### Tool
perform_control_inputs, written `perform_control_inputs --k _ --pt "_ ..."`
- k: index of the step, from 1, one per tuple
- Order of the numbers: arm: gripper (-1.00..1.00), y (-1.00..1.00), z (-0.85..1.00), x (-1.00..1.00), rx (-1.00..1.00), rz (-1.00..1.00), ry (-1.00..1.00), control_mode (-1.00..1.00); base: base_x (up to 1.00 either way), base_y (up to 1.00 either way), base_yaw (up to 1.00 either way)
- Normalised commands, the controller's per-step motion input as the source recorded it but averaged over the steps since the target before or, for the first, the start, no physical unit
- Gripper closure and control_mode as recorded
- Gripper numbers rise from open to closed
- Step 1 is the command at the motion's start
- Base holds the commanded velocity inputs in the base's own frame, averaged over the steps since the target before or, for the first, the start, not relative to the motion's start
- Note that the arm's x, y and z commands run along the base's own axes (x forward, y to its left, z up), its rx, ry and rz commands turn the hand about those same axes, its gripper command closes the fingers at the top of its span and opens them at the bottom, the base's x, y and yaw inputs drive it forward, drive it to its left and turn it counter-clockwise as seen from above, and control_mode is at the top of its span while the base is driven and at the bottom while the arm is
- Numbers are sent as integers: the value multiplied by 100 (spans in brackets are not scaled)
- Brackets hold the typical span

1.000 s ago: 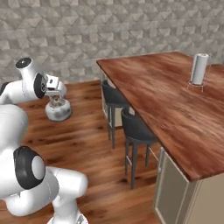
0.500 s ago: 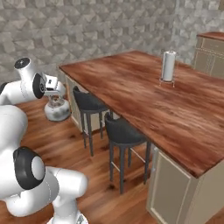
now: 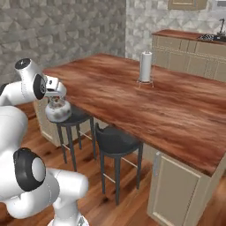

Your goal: The kettle is done boiling. Turn off the stove, then wait for 300 timesteps before moving the kettle to the dining table.

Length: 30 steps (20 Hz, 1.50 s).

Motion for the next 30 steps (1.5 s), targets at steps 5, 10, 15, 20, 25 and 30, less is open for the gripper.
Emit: perform_control_inputs --k 5,10,15,20,25,30 --pt "100 0 0 0 0 0 0 100 34 58 -45" --pt "100 0 0 0 0 0 0 100 27 51 -43" --pt "100 0 0 0 0 0 0 100 25 51 -42" --pt "100 0 0 0 0 0 0 100 26 50 -41" --pt "100 0 0 0 0 0 0 100 34 53 -39" --pt "100 0 0 0 0 0 0 100 40 53 -35"
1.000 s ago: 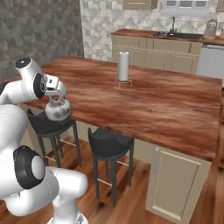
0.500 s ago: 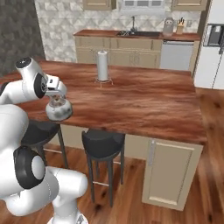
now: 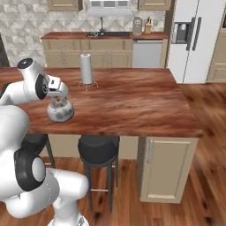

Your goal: The kettle is done boiling. Turn off the stove, then wait for 300 timesteps before moving the kettle to the dining table.

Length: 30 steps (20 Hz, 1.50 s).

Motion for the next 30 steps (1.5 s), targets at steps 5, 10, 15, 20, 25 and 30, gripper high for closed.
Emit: perform_control_inputs --k 5,10,15,20,25,30 --pt "100 0 0 0 0 0 0 100 44 58 -31" --pt "100 0 0 0 0 0 0 100 25 26 -10" --pt "100 0 0 0 0 0 0 100 0 0 0" --pt "100 0 0 1 0 0 0 -100 4 0 0" --pt "100 5 -14 15 0 0 0 -100 0 0 0" --pt "100 10 -26 29 0 1 0 -100 0 0 0"
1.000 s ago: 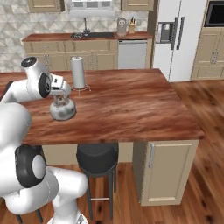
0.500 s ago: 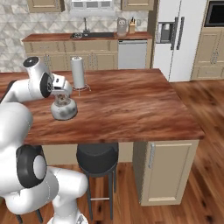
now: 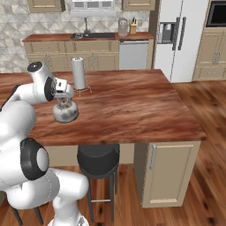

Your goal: The kettle is done boiling. Turn off the stove, then wait for 300 timesteps before moving the kettle to the dining table.

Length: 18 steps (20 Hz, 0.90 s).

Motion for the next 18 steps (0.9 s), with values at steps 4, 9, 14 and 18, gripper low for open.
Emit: perform_control_inputs --k 4,9,14,18 --pt "100 10 -27 32 0 2 0 -100 0 0 0" --pt "100 3 -32 37 0 2 0 -100 0 0 0" --pt "100 1 -40 35 0 3 0 -100 0 0 0" --pt "100 2 -35 34 0 3 0 -100 0 0 0"
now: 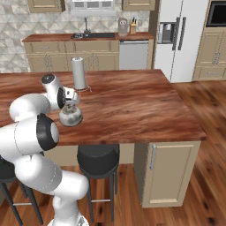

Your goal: The kettle is done boiling. Turn off the stove, then wait for 300 timesteps before moving the kettle to the dining table.

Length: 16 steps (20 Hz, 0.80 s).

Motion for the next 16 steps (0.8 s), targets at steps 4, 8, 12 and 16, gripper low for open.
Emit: perform_control_inputs --k 4,8,12,16 --pt "100 2 -27 32 0 3 0 -100 0 0 0" --pt "100 1 -14 31 0 1 0 -100 0 0 0" --pt "100 4 -14 29 0 0 0 -100 0 0 0" --pt "100 5 -16 29 0 1 0 -100 0 0 0"
